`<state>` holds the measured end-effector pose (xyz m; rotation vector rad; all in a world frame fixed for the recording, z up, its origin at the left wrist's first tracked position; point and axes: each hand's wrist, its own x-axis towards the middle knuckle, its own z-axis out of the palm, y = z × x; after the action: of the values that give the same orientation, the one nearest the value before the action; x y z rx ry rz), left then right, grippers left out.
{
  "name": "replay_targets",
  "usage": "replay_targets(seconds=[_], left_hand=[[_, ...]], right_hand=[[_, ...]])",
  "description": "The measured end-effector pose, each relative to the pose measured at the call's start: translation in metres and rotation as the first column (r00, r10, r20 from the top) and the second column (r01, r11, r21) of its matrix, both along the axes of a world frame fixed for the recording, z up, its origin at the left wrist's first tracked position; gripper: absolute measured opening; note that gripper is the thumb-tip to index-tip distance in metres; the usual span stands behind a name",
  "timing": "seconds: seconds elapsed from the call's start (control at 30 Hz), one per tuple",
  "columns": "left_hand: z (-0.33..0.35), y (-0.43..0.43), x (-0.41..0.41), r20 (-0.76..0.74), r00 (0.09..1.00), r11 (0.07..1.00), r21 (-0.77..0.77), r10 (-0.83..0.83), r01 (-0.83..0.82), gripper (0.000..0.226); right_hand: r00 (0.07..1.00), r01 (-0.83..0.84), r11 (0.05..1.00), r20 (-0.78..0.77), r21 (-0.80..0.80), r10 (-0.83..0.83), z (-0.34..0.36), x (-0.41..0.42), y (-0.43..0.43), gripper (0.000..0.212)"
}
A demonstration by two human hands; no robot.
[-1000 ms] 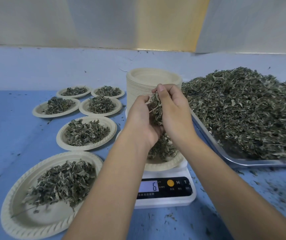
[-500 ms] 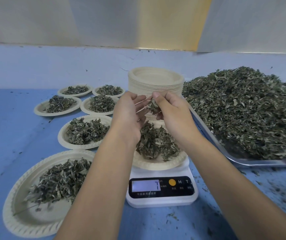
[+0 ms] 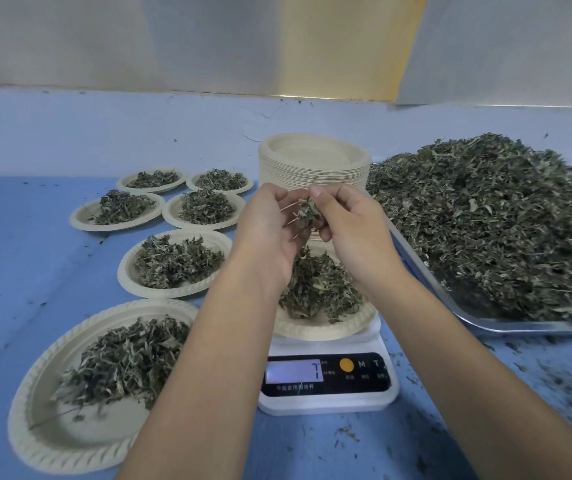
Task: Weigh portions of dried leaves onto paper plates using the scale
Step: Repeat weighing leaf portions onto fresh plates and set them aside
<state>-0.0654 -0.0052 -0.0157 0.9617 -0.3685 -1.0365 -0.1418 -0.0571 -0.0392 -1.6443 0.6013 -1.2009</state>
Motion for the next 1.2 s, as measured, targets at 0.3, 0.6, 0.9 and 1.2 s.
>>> replay_targets(seconds=[0.3, 0.6, 0.9, 1.2], left_hand=[[0.006, -0.003, -0.008, -0.041, 0.999, 0.998, -0.058, -0.025, 0.023, 0.031], [0.011, -0.039, -0.068, -0.038, 0.98, 0.98, -0.022, -0.197, 0.197, 0.031], [-0.01, -0.065, -0.108, 0.014, 0.972, 0.968, 0.095, -0.233, 0.23, 0.035], [-0.019, -0.071, -0.11, 0.034, 0.968, 0.963, 0.124, -0.247, 0.241, 0.031]], right_hand=[[0.987, 0.008, 0.979, 0.153, 0.205, -0.04, 0.008, -0.019, -0.022, 0.022], [0.959, 0.126, 0.942, 0.203, 0.31, -0.195, 0.007, -0.075, -0.056, 0.021], [0.852, 0.523, 0.805, -0.188, 0.28, -0.488, -0.031, -0.132, -0.092, 0.027], [0.833, 0.515, 0.843, -0.323, 0.156, -0.449, -0.037, -0.135, -0.098, 0.044]])
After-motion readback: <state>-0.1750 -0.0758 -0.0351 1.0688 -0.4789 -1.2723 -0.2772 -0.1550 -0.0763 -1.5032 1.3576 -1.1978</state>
